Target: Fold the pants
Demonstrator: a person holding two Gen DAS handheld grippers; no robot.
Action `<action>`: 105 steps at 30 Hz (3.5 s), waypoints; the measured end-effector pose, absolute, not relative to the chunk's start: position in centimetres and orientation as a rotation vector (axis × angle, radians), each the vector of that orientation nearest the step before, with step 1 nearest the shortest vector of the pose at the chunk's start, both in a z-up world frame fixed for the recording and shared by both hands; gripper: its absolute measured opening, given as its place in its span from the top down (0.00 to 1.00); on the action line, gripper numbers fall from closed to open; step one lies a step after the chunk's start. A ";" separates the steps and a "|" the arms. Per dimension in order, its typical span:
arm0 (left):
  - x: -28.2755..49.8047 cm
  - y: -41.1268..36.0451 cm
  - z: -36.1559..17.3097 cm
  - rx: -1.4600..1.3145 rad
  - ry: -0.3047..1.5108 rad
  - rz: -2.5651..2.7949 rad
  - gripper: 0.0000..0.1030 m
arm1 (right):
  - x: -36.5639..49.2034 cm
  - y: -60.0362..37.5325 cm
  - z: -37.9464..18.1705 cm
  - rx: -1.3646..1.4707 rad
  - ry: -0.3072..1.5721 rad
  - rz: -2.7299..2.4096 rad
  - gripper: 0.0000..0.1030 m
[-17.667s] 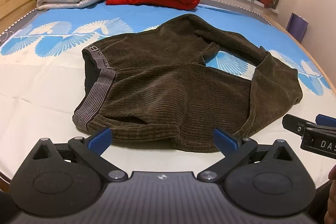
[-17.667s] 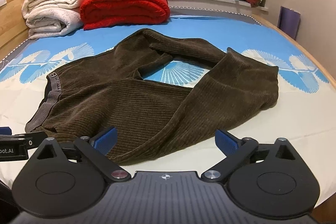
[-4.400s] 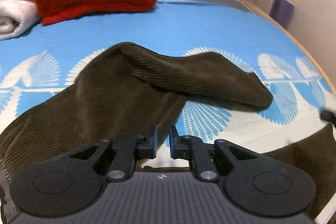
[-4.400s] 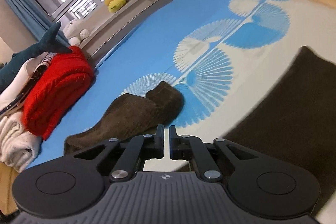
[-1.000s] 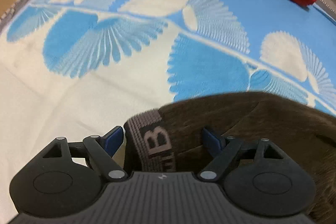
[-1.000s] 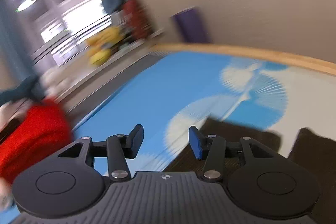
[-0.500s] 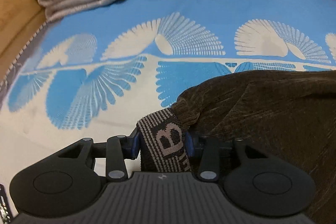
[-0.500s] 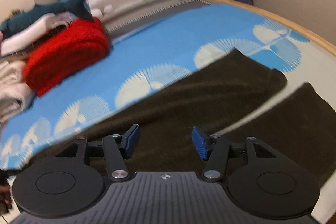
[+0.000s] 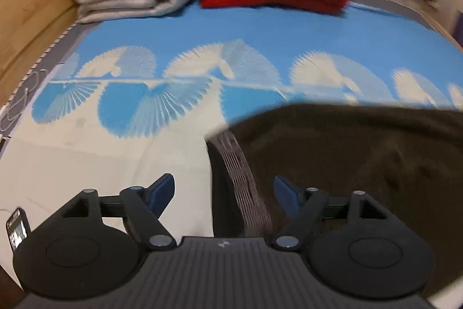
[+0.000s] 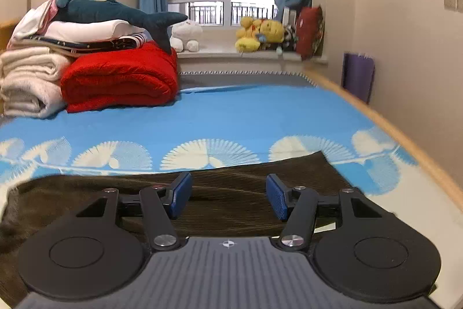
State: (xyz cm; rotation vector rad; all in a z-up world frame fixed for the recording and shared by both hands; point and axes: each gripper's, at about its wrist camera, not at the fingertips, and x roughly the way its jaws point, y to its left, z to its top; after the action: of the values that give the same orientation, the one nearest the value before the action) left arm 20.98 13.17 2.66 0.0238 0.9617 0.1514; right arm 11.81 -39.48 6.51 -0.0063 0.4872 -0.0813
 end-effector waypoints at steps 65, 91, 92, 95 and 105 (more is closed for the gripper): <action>14.2 6.3 -10.2 0.265 1.273 -0.134 0.51 | 10.1 -44.0 -0.1 0.030 0.728 -0.124 0.41; 14.4 6.5 -5.2 0.146 0.888 -0.081 0.24 | 10.3 -43.6 0.2 0.003 0.650 -0.170 0.39; 14.4 6.3 -5.2 0.153 0.885 -0.085 0.23 | 10.4 -43.7 0.2 0.003 0.651 -0.171 0.39; 14.5 6.1 -5.3 0.153 0.873 -0.076 0.17 | 10.5 -43.7 0.2 0.004 0.652 -0.167 0.39; 15.3 5.6 -5.4 0.139 0.895 -0.084 0.17 | 11.4 -42.7 -0.2 -0.066 0.690 -0.147 0.41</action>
State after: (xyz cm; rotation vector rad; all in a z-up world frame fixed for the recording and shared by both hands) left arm 15.33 5.64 -5.41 0.1393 0.8952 -0.0840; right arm 11.41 -42.65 -0.22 -0.0660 0.6901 -0.1468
